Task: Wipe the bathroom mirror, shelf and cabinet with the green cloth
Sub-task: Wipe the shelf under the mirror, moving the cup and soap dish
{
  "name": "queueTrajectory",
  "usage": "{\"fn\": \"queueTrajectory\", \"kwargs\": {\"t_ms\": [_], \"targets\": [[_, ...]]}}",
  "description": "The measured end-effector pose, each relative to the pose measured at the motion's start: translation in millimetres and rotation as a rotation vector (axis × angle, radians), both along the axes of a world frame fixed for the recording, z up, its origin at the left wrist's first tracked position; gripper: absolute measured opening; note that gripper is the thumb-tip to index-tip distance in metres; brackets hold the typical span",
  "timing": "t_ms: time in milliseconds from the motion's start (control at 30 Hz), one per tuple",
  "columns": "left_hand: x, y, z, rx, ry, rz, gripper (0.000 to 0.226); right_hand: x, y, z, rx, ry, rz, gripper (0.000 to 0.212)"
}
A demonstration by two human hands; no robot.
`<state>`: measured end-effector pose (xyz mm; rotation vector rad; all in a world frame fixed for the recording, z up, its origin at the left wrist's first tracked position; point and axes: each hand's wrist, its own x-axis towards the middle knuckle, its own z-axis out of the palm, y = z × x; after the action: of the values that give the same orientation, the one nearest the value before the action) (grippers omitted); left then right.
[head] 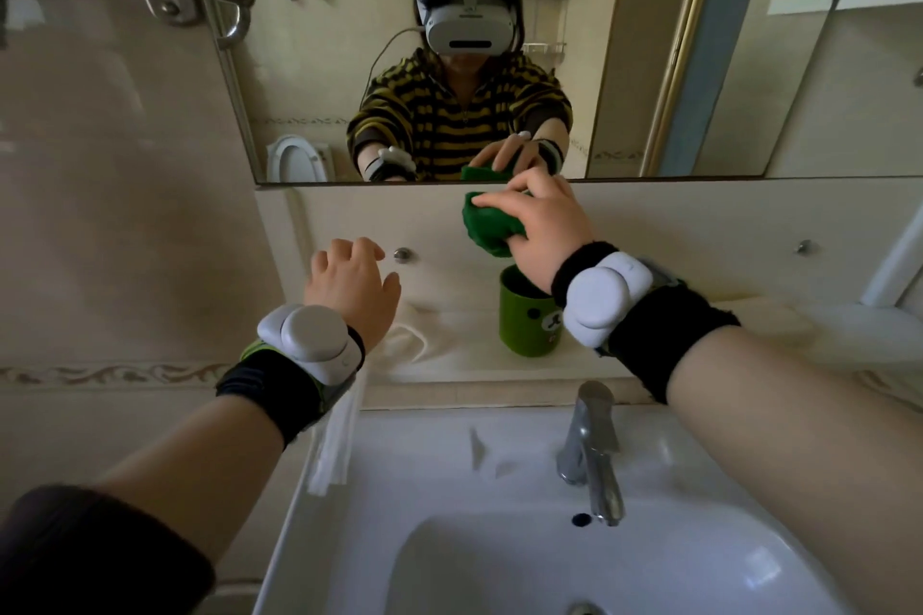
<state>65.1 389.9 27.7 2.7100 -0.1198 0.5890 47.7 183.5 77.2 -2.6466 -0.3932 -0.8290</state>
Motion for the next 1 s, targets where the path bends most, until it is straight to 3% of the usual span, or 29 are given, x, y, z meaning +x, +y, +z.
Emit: {"fn": "queueTrajectory", "kwargs": {"t_ms": [233,600,767,867,1000], "targets": [[-3,21,-28,0.031,0.156,0.025,0.051,8,43,-13,0.016,0.018,0.032,0.053],[-14,53,-23,0.005,0.145,0.127,0.047,33,76,-21,0.148,-0.045,0.034,0.055],[2,62,-25,0.066,0.194,-0.032,0.044,40,85,-21,0.257,-0.184,-0.058,0.052],[27,80,-24,0.203,0.27,-0.175,0.045,49,95,-23,0.305,-0.214,-0.16,0.052],[42,85,-33,0.244,0.403,-0.246,0.048,53,98,-30,0.278,-0.235,-0.182,0.053]]}}
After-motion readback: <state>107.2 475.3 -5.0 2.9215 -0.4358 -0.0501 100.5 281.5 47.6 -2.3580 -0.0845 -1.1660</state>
